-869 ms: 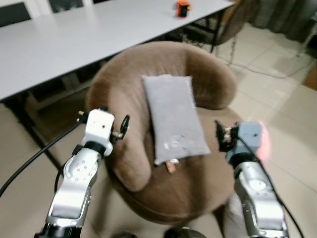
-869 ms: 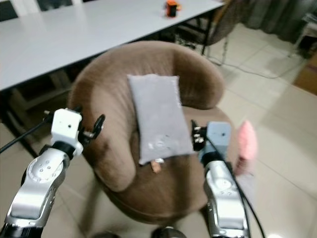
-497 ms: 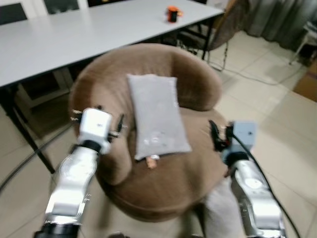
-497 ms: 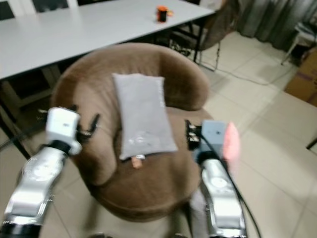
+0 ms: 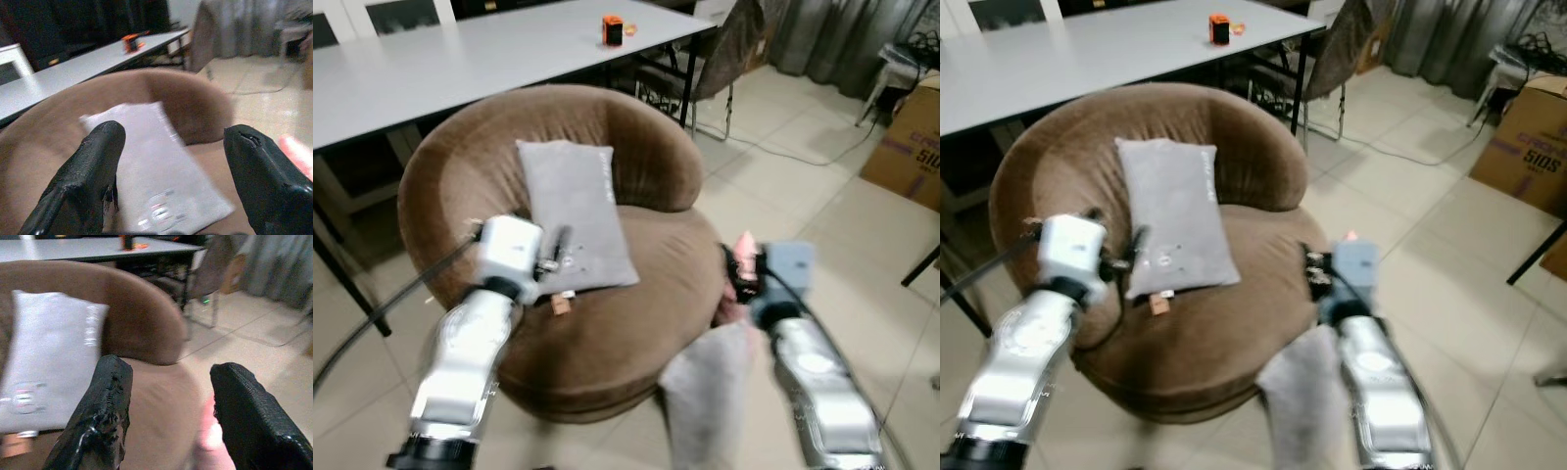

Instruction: Move the pillow to the sofa from floor

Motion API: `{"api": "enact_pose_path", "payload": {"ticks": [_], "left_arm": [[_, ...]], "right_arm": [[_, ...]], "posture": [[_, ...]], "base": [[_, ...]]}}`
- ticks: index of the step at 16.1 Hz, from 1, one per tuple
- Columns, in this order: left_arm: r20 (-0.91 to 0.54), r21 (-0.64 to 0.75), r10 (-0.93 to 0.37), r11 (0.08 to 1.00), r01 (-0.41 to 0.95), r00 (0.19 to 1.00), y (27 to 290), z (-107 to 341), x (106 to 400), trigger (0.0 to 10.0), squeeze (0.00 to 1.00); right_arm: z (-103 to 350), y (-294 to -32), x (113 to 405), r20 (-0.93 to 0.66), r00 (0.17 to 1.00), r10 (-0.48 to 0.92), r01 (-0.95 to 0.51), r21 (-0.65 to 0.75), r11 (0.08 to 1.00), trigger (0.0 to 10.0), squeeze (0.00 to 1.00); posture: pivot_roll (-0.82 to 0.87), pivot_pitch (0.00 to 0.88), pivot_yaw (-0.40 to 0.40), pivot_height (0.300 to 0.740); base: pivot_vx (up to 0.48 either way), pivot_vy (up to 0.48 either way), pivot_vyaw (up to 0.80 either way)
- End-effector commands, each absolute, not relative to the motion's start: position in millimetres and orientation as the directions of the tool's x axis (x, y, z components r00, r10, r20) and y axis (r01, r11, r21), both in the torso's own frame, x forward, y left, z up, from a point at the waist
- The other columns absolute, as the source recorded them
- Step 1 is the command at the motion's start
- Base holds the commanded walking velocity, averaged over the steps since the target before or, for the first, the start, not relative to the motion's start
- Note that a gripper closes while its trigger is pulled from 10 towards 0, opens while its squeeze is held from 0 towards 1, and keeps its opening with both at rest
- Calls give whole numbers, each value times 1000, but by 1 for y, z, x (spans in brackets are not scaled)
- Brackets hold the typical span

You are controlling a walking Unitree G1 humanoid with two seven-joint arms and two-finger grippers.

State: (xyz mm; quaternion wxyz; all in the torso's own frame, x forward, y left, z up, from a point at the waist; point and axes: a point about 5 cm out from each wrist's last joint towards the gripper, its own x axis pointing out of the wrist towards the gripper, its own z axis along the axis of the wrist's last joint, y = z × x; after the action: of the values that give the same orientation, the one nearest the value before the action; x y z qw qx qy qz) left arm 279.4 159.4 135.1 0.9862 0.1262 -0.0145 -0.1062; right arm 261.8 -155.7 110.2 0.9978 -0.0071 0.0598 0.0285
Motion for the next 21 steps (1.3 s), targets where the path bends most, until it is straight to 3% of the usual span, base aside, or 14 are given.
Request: {"api": "enact_pose_path", "payload": {"ticks": [1, 21], "left_arm": [[4, 272, -191, 945, 183, 982, 166, 137, 281, 10000, 0], [2, 281, -168, 946, 161, 986, 173, 131, 281, 10000, 0]], "right_arm": [[112, -150, 263, -113, 990, 80, -81, -9, 997, 10000, 0], [109, -145, 276, -107, 989, 99, -100, -4, 995, 10000, 0]], "posture": [[-27, 16, -5, 740], [-15, 0, -19, 740]], "base": [[0, -386, 600], [0, -384, 800]]}}
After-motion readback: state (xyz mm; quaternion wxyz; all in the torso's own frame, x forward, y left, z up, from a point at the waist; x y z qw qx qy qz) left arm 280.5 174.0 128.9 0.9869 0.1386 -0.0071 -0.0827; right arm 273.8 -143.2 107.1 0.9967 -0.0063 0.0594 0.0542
